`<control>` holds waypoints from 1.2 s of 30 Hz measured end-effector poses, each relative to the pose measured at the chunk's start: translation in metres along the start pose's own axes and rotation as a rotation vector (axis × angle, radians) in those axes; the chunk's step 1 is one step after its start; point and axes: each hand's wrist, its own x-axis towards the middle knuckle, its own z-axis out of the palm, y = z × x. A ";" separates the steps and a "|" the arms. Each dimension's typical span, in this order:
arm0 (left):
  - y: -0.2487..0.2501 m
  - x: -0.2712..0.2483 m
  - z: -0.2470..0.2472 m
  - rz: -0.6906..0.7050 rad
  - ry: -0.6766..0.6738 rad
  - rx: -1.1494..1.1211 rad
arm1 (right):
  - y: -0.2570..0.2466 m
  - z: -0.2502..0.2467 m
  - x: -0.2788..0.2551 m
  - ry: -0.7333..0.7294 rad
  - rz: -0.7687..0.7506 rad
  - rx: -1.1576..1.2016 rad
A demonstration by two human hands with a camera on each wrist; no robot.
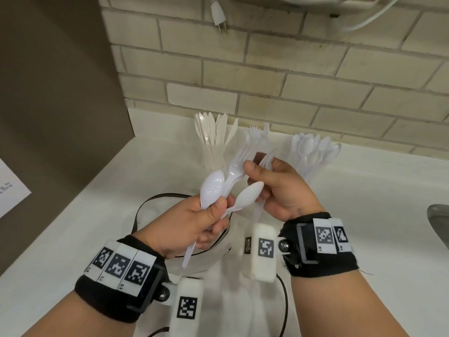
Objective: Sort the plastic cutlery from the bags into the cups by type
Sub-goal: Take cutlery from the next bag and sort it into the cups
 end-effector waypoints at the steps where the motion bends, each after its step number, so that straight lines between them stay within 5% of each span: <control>1: 0.001 0.000 0.000 -0.011 -0.020 -0.034 | 0.002 0.000 -0.001 -0.050 0.038 0.030; 6: -0.001 0.001 0.001 -0.082 0.002 -0.071 | 0.018 0.010 0.001 -0.093 0.091 0.037; 19: -0.005 -0.001 -0.009 -0.156 0.134 0.073 | 0.004 -0.010 0.037 0.403 0.034 0.374; 27: 0.013 -0.003 -0.029 -0.048 0.349 0.000 | -0.059 -0.050 0.102 0.523 -0.409 -0.052; 36: 0.019 0.003 -0.035 -0.049 0.331 -0.016 | -0.013 -0.080 0.170 0.572 -0.406 -0.183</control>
